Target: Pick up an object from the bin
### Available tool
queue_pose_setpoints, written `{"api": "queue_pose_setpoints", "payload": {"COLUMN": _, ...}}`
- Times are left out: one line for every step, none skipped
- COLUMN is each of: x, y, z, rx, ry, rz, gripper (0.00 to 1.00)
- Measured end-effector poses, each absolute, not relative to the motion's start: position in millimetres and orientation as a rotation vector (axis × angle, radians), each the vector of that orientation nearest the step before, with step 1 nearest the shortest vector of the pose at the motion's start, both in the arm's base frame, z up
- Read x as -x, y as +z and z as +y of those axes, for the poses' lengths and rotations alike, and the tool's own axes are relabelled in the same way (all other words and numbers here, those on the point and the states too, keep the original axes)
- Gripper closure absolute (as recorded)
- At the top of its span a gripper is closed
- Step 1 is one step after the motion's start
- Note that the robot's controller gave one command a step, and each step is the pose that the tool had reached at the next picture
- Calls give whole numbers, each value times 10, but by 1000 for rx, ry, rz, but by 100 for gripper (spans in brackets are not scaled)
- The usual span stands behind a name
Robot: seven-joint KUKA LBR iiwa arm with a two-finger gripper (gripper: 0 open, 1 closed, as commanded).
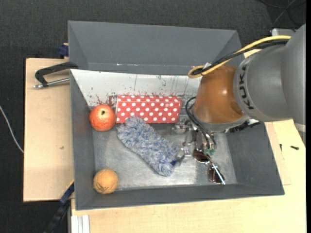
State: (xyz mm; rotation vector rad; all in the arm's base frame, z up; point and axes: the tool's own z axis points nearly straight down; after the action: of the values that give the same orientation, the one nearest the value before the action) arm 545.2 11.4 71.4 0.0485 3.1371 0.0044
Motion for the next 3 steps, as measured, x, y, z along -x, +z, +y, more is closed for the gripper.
{"api": "queue_pose_setpoints", "payload": {"x": -5575, "y": 1089, "z": 204, "rx": 101, "ry": 0, "rz": 3141, "gripper": 0}}
{"api": "queue_pose_setpoints", "payload": {"x": -5372, "y": 970, "z": 727, "rx": -207, "ry": 7, "rz": 3134, "gripper": 0}}
{"api": "queue_pose_setpoints", "payload": {"x": -5410, "y": 725, "z": 719, "rx": -134, "ry": 4, "rz": 3137, "gripper": 0}}
